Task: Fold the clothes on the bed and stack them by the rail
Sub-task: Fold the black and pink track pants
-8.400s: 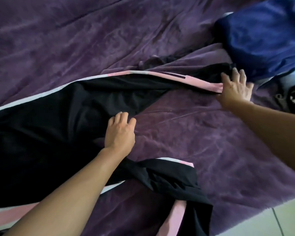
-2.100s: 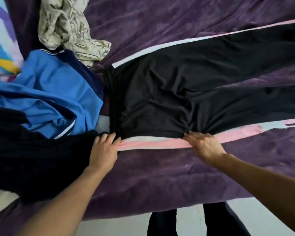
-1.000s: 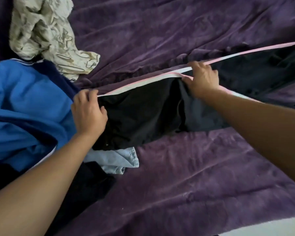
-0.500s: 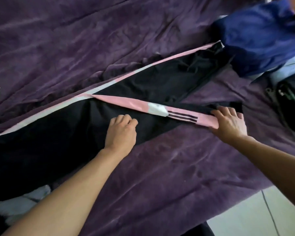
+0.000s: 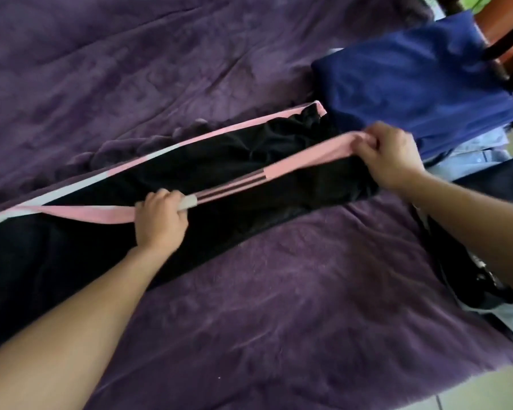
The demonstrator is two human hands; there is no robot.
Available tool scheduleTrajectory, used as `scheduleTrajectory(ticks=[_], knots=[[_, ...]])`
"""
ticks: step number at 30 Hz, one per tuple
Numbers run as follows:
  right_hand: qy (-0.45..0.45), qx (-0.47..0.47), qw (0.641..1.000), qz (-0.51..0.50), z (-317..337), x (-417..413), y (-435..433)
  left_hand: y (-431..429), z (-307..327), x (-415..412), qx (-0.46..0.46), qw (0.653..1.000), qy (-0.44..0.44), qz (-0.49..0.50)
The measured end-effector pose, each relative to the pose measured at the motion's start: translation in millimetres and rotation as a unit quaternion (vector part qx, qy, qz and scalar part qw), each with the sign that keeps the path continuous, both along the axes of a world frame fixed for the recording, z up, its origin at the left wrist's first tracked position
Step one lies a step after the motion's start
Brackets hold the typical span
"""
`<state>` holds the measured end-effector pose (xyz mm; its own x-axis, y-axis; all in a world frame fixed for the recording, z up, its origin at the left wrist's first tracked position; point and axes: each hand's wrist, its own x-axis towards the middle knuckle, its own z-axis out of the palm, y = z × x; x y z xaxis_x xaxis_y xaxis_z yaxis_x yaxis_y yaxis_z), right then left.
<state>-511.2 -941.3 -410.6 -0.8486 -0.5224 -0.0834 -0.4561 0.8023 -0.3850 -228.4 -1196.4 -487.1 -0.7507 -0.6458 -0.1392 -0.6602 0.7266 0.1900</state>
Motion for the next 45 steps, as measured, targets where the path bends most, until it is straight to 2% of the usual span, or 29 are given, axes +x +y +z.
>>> scheduleTrajectory(ticks=[3, 6, 9, 12, 14, 17, 21, 24, 27, 33, 36, 40, 41, 43, 45], knots=[[0.013, -0.006, 1.0, -0.003, -6, -52, -53, -31, 6, -30, -0.007, 0.995, 0.065, 0.073], [-0.03, 0.037, 0.998, -0.033, -29, -77, -85, -47, 6, -47, -0.044, 0.985, 0.086, 0.143], [-0.042, 0.097, 0.994, -0.04, -51, -72, -100, -39, -5, -33, -0.046, 0.989, 0.031, 0.138], [-0.049, 0.12, 0.991, -0.03, -61, -61, -111, -20, -23, 1, -0.006, 0.988, -0.067, 0.137], [-0.089, 0.117, 0.987, -0.057, -61, -61, -112, -12, -31, 20, 0.018, 0.983, -0.105, 0.15], [-0.135, 0.08, 0.981, -0.116, -48, -72, -103, -12, -28, 33, 0.029, 0.983, -0.114, 0.141], [-0.121, 0.017, 0.981, -0.153, -6, -73, -104, -30, -9, 40, 0.034, 0.987, -0.102, 0.12], [-0.073, 0.014, 0.992, -0.103, 24, -37, -134, -48, 4, 59, 0.039, 0.986, -0.094, 0.13], [-0.052, -0.006, 0.998, -0.021, 35, 36, -179, -63, 12, 92, 0.051, 0.983, -0.1, 0.147], [-0.127, 0.023, 0.987, 0.099, -12, 194, -265, -101, 26, 164, 0.056, 0.987, -0.077, 0.131], [-0.155, 0.079, 0.978, 0.111, -50, 251, -290, -125, 24, 203, 0.029, 0.992, -0.082, 0.09], [-0.21, 0.191, 0.942, 0.178, -82, 289, -295, -138, 12, 230, 0.024, 0.995, -0.092, 0.036], [-0.222, 0.189, 0.938, 0.189, -83, 288, -292, -138, 9, 230, 0.025, 0.996, -0.086, 0.03], [-0.225, 0.12, 0.953, 0.165, -76, 275, -281, -132, 6, 222, 0.029, 0.998, -0.061, 0.013], [-0.155, 0.032, 0.984, 0.082, -62, 248, -264, -120, 4, 207, 0.041, 0.999, -0.023, -0.013]])
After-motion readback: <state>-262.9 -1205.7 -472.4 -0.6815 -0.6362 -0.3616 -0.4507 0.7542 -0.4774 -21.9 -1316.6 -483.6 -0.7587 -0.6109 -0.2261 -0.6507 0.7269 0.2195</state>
